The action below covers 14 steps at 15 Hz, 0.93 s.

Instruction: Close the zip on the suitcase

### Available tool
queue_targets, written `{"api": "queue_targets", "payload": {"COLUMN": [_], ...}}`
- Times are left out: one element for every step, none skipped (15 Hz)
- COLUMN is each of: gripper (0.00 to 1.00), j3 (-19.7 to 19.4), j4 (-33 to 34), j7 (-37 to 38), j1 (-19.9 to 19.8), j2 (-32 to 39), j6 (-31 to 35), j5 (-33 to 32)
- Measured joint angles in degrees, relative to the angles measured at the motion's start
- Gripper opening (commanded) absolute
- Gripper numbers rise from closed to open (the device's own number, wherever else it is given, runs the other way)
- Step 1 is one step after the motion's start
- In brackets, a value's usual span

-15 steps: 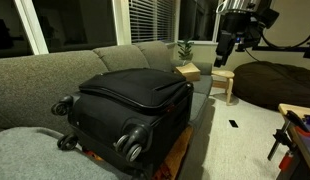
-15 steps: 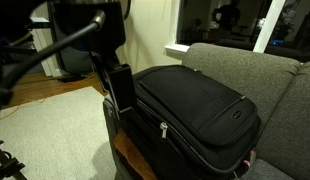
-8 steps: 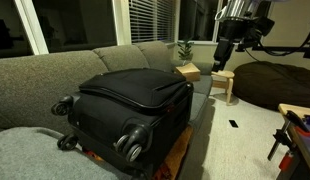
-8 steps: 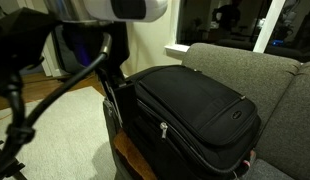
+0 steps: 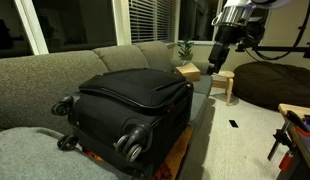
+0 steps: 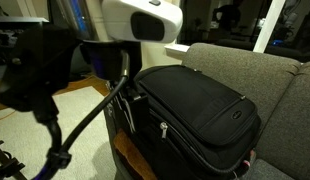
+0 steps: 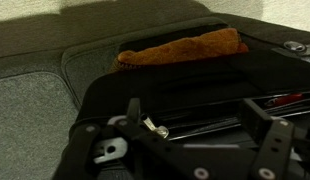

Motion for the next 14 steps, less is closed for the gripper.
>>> {"api": "queue_targets", "payload": {"gripper": [1.00,1.00,1.00,1.00,1.00,1.00,1.00,1.00,1.00,1.00,1.00,1.00,1.00,1.00], "j3": [0.00,0.00,0.00,0.00,0.00,0.01,0.02,0.01,0.00,-0.01,-0.02,-0.02,-0.03,-0.05], "j4": [0.48,1.00,1.55,2.05,2.57,3.12,3.66,4.26,4.88,5.48,6.15,6.75,7.40,7.97], "j7": [-0.75,-1.37,-2.00,-2.73,-3.39,-4.03,-4.62,-5.41,-6.13,-6.85,-7.73,-8.51,-9.31,-10.14], "j1": [0.00,0.00,0.00,0.00,-0.01,-0.02,-0.05,-0.06,-0.08,-0.11,-0.16,-0.24,-0.33,-0.42], "j2": [0.68,1.35,2.10,2.82,3.60,4.36,5.11,5.85,6.58,7.26,7.99,8.66,9.34,9.98], "j6": [0.03,0.05,0.05,0.05,0.05,0.06,0.06,0.06,0.06,0.06,0.06,0.07,0.07,0.07], "j5": [0.81,1.54,2.29,3.01,3.64,4.18,4.58,5.09,5.58,6.03,6.56,6.96,7.39,7.82]}}
